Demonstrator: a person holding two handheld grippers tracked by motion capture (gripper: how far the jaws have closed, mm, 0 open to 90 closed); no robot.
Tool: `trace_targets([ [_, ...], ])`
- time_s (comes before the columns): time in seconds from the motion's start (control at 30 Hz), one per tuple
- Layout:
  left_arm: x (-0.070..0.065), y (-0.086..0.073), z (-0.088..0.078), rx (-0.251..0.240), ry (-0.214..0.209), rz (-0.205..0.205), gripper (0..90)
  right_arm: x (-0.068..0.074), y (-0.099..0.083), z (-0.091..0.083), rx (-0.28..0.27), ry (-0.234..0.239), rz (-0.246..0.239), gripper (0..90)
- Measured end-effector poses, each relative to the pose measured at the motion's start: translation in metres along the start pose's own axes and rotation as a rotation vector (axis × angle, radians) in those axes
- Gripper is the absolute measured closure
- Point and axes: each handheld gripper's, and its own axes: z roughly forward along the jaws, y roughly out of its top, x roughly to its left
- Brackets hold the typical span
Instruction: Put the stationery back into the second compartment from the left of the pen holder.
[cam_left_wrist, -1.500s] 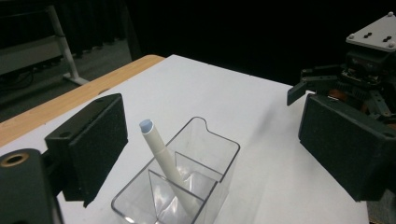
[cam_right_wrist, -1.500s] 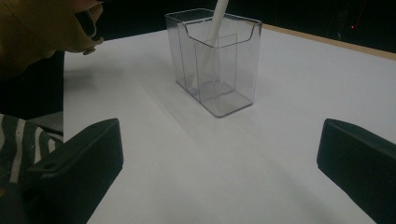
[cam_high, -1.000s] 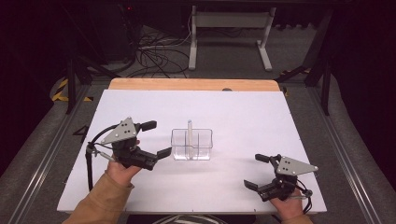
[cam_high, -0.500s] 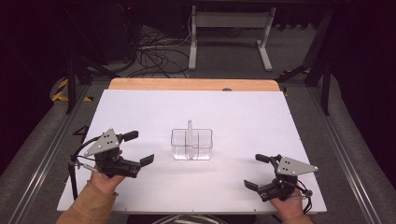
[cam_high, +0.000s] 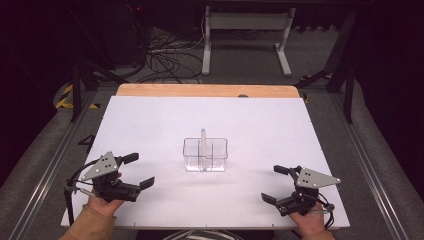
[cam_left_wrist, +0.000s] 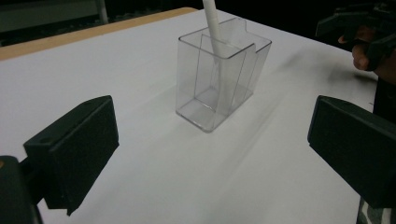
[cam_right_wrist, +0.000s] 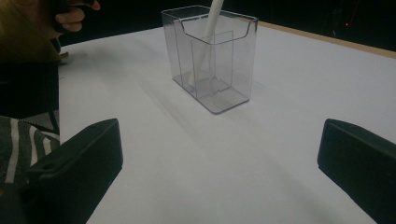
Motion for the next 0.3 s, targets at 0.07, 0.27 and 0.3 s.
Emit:
trace_targets([
  [0.07,0.002,-0.008,0.000,0.000,-0.003,-0.009,2.8,0.000,0.000,0.000,0.001,-0.001,0.000,0.7],
  [0.27,0.002,-0.021,-0.004,0.004,-0.010,-0.018,2.7,0.000,0.000,0.000,0.002,0.000,0.002,0.8],
  [0.3,0.002,-0.022,-0.004,0.008,-0.009,-0.023,2.7,0.000,0.000,0.000,0.002,0.000,0.001,0.8],
])
